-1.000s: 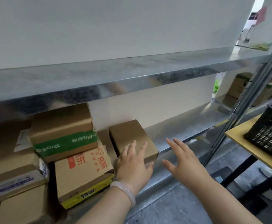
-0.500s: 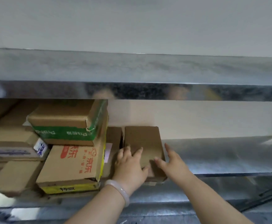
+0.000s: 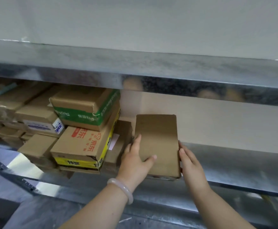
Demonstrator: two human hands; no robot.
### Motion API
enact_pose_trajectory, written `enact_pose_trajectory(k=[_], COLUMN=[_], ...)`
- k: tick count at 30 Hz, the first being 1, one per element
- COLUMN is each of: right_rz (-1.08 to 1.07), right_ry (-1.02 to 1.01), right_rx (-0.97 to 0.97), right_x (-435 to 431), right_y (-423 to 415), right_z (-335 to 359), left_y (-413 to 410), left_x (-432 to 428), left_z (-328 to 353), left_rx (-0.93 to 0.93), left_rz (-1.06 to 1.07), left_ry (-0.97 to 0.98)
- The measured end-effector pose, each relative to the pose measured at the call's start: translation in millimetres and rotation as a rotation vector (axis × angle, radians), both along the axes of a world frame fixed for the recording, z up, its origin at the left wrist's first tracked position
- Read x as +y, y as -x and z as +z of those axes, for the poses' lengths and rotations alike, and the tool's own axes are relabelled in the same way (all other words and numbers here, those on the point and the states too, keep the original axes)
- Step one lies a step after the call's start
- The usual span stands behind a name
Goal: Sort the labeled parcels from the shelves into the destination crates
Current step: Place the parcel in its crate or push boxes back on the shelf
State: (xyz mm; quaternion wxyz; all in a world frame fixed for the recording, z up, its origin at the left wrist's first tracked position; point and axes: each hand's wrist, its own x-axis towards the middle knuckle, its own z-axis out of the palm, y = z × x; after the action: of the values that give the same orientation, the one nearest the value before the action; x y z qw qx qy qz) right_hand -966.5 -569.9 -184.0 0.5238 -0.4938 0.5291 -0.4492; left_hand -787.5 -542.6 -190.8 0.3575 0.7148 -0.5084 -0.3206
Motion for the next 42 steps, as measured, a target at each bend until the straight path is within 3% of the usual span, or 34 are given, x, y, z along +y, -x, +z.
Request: enact_pose_trajectory(k=[6, 12, 16, 20, 23, 26, 28, 32, 35, 39, 42], right_rz=[-0.103, -0.028, -0.042, 0.015, 0.102, 0.205, 0.288, 0.669, 0.697, 0.648, 0.673], right_ry=[0.159, 0.034, 0.144, 0.254, 0.321, 0.235, 0.187, -0.009, 0.072, 0.418, 0.519], right_rx=[-0.123, -0.239, -0.149, 0.034, 0.098, -0.11, -0.139, -0.094, -0.091, 0.256, 0.352], right_x=[58, 142, 196, 238, 258, 265, 266, 293, 313, 324, 333], right_y=[2, -15, -45, -94, -132, -167, -193, -256, -301, -350, -390], right_z=[28, 52, 72, 91, 97, 102, 98, 85, 76, 71, 71], left_y=[-8, -30, -58, -92, -132, -180, -206, -250, -280, -315, -335], left_x=[54, 140, 191, 235, 266, 309, 340, 395, 426, 458, 472], left_z=[39, 62, 76, 90, 94, 87, 78, 66, 66, 67, 66], left_rx=[0.02, 0.074, -0.036, 0.033, 0.227, 0.632, 0.825, 1.131, 0.978, 0.6, 0.565], left_rz=[-0.073, -0.172, -0.16, -0.088, -0.049, -0.052, 0.028, 0.222, 0.461, 0.613, 0.632], left_ry=[0.229, 0.313, 0.242, 0.076, 0.089, 0.284, 0.31, 0.355, 0.459, 0.517, 0.492])
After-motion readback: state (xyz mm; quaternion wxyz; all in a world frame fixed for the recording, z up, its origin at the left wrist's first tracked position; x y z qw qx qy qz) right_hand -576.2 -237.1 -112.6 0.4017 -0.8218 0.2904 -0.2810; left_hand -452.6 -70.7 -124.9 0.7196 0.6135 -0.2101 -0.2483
